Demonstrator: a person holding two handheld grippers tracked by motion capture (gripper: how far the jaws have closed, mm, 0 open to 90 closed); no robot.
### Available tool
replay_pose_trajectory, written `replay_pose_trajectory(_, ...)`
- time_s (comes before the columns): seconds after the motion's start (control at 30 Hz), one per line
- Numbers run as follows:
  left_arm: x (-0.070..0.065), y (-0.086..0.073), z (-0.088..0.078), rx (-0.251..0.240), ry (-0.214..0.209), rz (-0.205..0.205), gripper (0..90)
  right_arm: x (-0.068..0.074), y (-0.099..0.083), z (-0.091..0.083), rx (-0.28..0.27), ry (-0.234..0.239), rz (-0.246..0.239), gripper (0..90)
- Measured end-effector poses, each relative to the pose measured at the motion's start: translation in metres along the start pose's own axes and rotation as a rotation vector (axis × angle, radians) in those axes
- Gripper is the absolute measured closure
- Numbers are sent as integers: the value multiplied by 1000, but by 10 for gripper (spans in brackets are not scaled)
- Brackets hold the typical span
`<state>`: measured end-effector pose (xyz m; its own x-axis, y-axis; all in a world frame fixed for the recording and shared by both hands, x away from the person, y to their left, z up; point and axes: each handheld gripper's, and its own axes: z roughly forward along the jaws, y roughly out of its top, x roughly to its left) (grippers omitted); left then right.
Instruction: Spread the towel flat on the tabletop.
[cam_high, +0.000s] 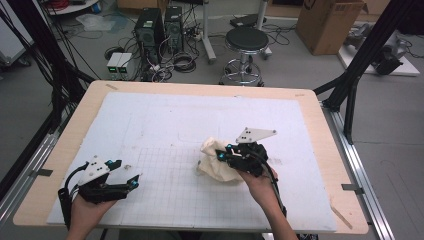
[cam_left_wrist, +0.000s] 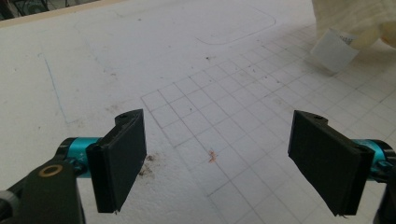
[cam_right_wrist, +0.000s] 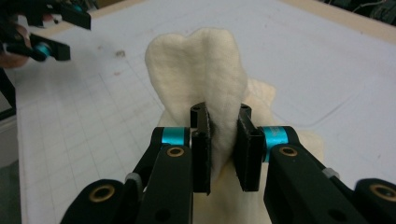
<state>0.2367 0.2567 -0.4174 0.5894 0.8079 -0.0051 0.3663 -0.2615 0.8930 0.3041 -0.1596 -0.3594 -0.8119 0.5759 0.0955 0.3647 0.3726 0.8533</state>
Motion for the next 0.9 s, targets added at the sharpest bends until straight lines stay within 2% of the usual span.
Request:
replay_pose_trajectory(0.27, 0, 0, 0, 1, -1, 0, 197, 10, 28, 8, -33, 16, -29, 795)
replay_pose_trajectory(0.37, 0, 0, 0, -2, -1, 1, 197, 16, 42, 21, -42, 27, -43, 794)
replay_pose_trajectory(0.53, 1, 0, 0, 0, -1, -3, 197, 24, 53, 37, -52, 55, -53, 794)
replay_pose_trajectory(0.6, 1, 0, 0, 0, -1, -3, 197, 27, 56, 46, -58, 69, -48, 793)
replay_pose_trajectory(0.63, 1, 0, 0, -1, -1, -3, 197, 30, 57, 55, -66, 91, -31, 792)
replay_pose_trajectory(0.7, 1, 0, 0, -5, -1, -5, 197, 30, 57, 59, -66, 103, -25, 792)
replay_pose_trajectory(0.77, 1, 0, 0, -6, -1, -5, 197, 32, 54, 76, -45, 121, -4, 789)
replay_pose_trajectory(0.83, 1, 0, -1, -6, -1, -3, 197, 32, 50, 88, -14, 116, 3, 787)
replay_pose_trajectory(0.87, 1, 0, -1, -6, -1, -4, 197, 32, 50, 88, -14, 116, 3, 787)
replay_pose_trajectory(0.9, 1, 0, -1, -4, -2, -6, 198, 31, 46, 99, 30, 93, -4, 784)
